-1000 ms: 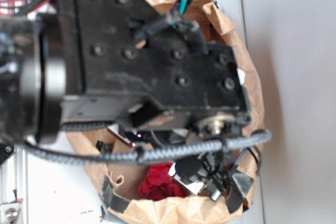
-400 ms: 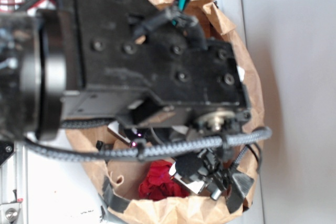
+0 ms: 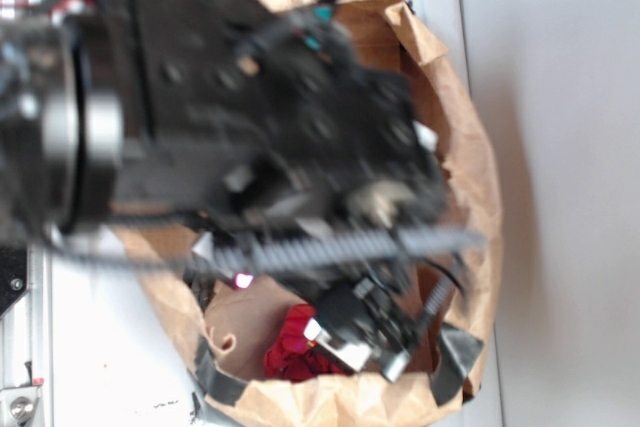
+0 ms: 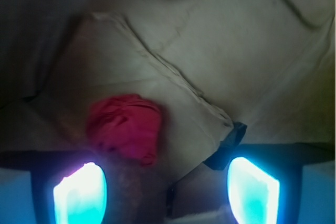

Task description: Grab the red paper.

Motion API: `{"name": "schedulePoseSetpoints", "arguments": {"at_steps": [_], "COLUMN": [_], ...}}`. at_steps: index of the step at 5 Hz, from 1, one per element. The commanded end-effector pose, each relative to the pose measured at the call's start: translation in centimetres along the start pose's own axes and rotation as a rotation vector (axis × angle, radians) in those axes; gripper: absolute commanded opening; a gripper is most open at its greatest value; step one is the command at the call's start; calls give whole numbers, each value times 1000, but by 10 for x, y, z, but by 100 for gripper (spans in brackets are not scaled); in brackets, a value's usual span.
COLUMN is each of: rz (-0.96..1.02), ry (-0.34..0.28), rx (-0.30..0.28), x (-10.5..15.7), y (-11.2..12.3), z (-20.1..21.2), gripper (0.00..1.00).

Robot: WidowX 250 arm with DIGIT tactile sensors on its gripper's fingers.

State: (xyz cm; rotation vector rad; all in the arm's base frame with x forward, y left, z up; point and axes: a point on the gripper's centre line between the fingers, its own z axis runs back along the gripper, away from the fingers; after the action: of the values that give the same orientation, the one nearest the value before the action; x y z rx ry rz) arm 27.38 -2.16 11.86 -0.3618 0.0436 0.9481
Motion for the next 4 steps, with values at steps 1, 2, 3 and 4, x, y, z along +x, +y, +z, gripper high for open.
{"name": "schedulePoseSetpoints", "arguments": {"at_steps": [1,2,3,4], "rz": [-2,-8,-8,-9], "ry": [-74,-65,-77,-89], "rx": [-119,-134,-133,-124], "x": [6,4,-1,-11], "y": [6,6,0,-7], "z": [2,0,-8,-17], "gripper": [100,100,100,100]}}
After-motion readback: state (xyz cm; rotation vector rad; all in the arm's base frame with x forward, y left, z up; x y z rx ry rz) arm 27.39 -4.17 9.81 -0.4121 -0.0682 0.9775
